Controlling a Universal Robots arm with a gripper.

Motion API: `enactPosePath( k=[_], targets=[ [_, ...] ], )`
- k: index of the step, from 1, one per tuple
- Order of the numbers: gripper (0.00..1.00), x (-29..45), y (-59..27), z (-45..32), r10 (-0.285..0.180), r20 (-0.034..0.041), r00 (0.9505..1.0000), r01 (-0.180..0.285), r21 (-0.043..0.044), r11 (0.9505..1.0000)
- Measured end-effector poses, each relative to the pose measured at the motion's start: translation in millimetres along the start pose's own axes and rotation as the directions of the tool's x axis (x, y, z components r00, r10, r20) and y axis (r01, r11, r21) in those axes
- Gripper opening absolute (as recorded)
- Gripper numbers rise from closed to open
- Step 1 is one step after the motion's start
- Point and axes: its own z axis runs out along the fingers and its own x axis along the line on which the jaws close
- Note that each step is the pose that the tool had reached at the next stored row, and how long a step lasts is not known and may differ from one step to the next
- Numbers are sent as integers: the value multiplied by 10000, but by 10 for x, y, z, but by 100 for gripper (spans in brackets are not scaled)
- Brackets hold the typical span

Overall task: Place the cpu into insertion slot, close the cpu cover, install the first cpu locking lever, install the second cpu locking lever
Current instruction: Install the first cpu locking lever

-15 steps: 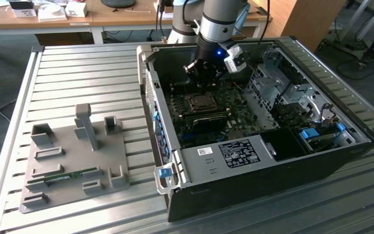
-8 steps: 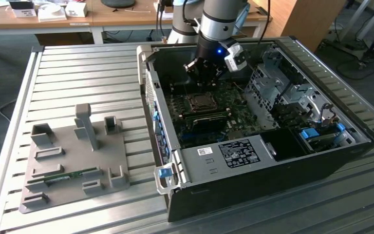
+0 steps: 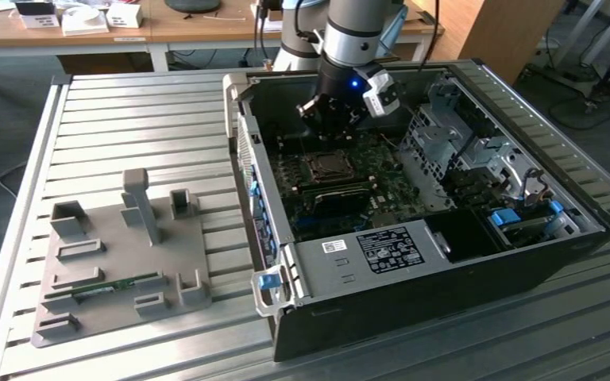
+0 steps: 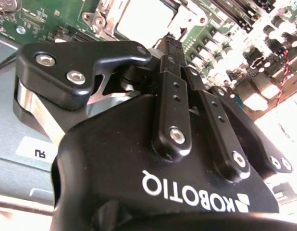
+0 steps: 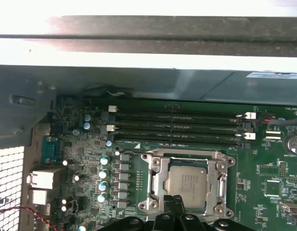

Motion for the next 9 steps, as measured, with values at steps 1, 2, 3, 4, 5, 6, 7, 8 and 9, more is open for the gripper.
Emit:
enactPosePath(
  k=[1, 2, 3, 4, 5, 6, 7, 8, 9],
  targets=[
    [11, 11, 0, 0, 0, 2, 10000, 0, 1, 10000],
    [11, 22, 1, 1, 0, 4, 10000, 0, 1, 10000],
    [11, 31, 1, 1, 0, 6, 10000, 0, 1, 10000],
    [11, 40, 2, 1, 0, 7, 10000, 0, 1, 10000],
    [11, 43, 2, 1, 0, 8, 10000, 0, 1, 10000],
    [11, 43, 2, 1, -1, 7, 10000, 1, 2, 10000],
    [11, 44, 2, 1, -2, 8, 10000, 2, 1, 10000],
    [11, 44, 2, 1, -2, 8, 10000, 2, 1, 10000],
    [11, 44, 2, 0, -1, 8, 10000, 1, 0, 10000]
  ],
)
